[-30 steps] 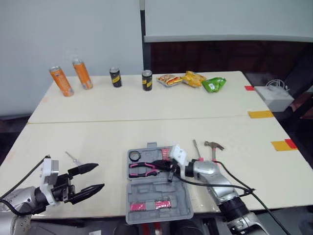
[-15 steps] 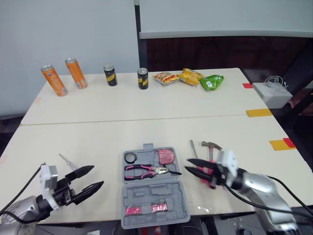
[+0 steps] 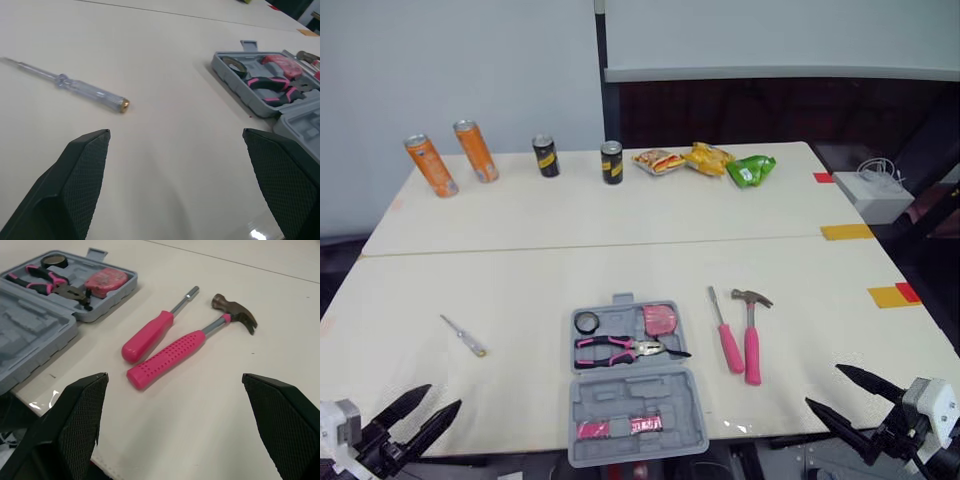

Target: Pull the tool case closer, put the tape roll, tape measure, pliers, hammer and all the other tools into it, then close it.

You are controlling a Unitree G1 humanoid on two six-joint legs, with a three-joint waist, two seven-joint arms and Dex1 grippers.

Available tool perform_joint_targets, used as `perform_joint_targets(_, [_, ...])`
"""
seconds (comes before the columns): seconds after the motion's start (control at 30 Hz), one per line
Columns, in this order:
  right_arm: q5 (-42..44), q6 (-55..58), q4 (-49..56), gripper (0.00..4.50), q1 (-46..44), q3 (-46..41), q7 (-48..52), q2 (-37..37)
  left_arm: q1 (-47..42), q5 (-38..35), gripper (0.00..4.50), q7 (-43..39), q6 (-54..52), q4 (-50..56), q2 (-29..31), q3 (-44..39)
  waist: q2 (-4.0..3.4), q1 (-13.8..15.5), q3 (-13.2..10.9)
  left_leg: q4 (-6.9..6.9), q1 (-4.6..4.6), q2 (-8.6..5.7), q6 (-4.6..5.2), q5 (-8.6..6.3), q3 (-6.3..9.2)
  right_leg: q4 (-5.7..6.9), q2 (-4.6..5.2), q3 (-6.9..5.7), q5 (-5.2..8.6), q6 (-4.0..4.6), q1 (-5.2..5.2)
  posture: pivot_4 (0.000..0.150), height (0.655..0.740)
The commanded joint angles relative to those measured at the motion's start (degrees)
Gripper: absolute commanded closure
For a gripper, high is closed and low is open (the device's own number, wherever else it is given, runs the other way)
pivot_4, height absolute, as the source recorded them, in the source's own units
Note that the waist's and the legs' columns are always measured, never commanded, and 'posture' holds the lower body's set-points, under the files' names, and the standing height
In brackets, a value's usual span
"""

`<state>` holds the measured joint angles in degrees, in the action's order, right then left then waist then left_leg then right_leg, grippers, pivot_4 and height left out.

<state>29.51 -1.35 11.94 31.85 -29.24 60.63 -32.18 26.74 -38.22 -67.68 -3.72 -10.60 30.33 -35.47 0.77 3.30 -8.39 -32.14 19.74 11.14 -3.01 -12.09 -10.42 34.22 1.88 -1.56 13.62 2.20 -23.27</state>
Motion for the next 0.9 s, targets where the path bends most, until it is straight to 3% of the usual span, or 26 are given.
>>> perform_joint_targets(0.03, [0.97,-1.22,0.01,0.04,-0.75,-1.00,-0.32,-0.04,-0.20,0.33,0.00,-1.27,2.96,-2.51,0.02,-1.19,0.03,0.47,0.02,0.00,-0.01,0.00,0.00,0.00,0.00,0.00,0.00,0.00,0.00,0.00,0.02,0.150,0.7400])
perform_joint_targets(0.33, [1.10,2.21,1.58,0.04,-5.79,2.39,-1.81,-1.48,-1.51,-0.91,0.00,-1.73,2.95,-0.22,-0.22,-0.19,-0.04,1.30,-0.04,0.02,-0.61,0.01,0.00,-0.06,0.02,-0.01,0.00,-0.05,-0.14,0.26,0.59,0.150,0.7400])
perform_joint_targets(0.47, [2.20,5.89,4.35,0.04,-9.15,5.37,-2.02,-2.83,-2.15,-2.36,0.00,-2.06,0.75,4.26,0.56,0.41,-0.04,1.31,-0.03,0.02,-0.78,0.01,0.00,-0.07,0.02,0.00,0.01,-0.05,0.03,-0.01,0.76,0.150,0.7400])
perform_joint_targets(0.63, [2.85,10.93,7.18,0.04,-14.79,9.16,-1.85,-5.92,-2.84,-3.12,0.00,-0.14,-4.33,13.56,1.93,3.23,-0.07,1.24,-0.04,-0.01,-0.79,0.01,0.01,-0.05,0.02,0.06,0.01,-0.04,-0.24,0.45,0.77,0.150,0.7400])
perform_joint_targets(0.73, [0.40,15.72,9.33,0.04,-19.84,14.27,-2.44,-9.97,-4.32,-0.66,0.00,0.48,-7.48,19.63,4.90,7.91,-0.11,1.18,-0.05,-0.01,-0.76,0.01,0.01,-0.06,0.01,0.07,0.01,-0.06,-0.23,0.44,0.76,0.150,0.7400])
perform_joint_targets(0.9, [-6.13,18.21,8.29,0.04,-28.53,23.95,-0.57,-15.07,-11.01,3.83,0.00,-0.89,-10.05,18.13,10.71,14.69,-0.23,1.14,-0.11,-0.07,-0.80,0.01,0.01,-0.03,0.05,0.41,0.00,-0.09,-0.17,0.47,0.68,0.150,0.7400])
